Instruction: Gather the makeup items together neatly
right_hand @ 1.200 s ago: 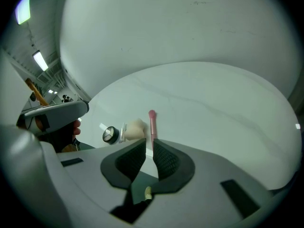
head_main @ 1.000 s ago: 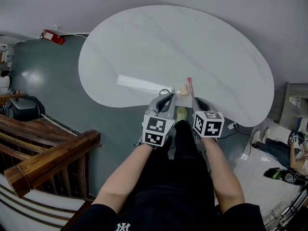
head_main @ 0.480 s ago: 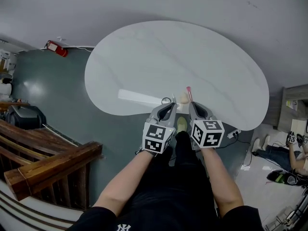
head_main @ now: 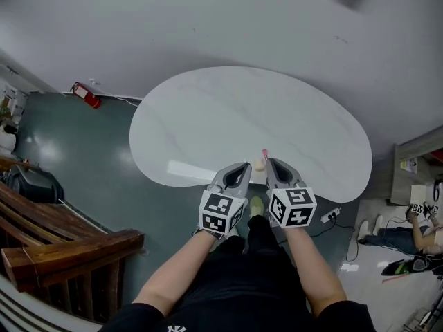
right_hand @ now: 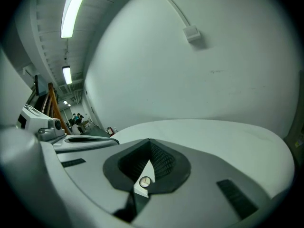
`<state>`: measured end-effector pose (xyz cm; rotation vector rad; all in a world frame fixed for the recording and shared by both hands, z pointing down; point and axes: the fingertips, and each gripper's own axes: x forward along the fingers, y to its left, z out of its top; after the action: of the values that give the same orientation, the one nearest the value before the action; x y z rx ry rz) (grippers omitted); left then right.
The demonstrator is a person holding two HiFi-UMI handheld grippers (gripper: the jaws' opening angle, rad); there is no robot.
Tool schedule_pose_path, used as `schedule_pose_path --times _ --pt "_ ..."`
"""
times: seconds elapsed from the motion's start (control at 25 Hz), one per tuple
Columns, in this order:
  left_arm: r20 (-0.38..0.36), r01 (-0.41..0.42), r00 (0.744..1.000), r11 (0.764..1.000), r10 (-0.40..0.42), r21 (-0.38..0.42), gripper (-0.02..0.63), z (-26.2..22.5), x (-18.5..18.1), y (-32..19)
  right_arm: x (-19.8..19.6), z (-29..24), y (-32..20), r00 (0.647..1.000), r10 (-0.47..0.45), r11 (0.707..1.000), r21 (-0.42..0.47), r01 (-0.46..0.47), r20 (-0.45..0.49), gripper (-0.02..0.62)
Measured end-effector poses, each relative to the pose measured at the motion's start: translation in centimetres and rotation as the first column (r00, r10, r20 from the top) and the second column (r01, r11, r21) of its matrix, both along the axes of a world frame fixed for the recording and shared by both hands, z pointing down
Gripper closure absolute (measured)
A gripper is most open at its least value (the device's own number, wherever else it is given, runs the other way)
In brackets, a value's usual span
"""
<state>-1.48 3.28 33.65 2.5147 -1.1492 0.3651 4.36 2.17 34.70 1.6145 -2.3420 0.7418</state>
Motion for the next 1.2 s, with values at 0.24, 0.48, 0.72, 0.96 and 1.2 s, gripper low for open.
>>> schedule_pose_path --times 0.24,0.48,0.72,0.96,1.2 --pt "-0.032 0.007 0.999 0.999 -0.005 0.036 0.597 -2.9 0.3 -0.1 0.7 -2.8 -0.2 1.0 0.0 0.998 0.065 0.002 -0.023 0.58" --pt "-0.06 0.019 0.998 0.998 -0.015 0.065 0.597 -5.5 0.1 0.0 0.7 -5.8 -0.3 0.999 -0.006 0.993 0.118 0.01 -0.033 0.58" --pt "-0.095 0.036 0.995 0.996 -0.028 0.084 0.597 -7.4 -1.2 0.3 -0.4 -8.3 0.0 0.999 -0.023 0.984 0.173 0.031 -0.045 0.581" --pt "-0.121 0.058 0.992 0.99 -0.043 0.127 0.597 -10.1 -2.3 0.0 -1.2 -11.4 0.2 0.999 -0.029 0.971 0.235 0.038 -0.04 0.581" --pt "-0.135 0.051 0.99 0.985 -0.029 0.165 0.597 -12.0 -2.1 0.4 -1.2 -13.0 0.5 0.999 -0.023 0.962 0.271 0.035 -0.046 0.581"
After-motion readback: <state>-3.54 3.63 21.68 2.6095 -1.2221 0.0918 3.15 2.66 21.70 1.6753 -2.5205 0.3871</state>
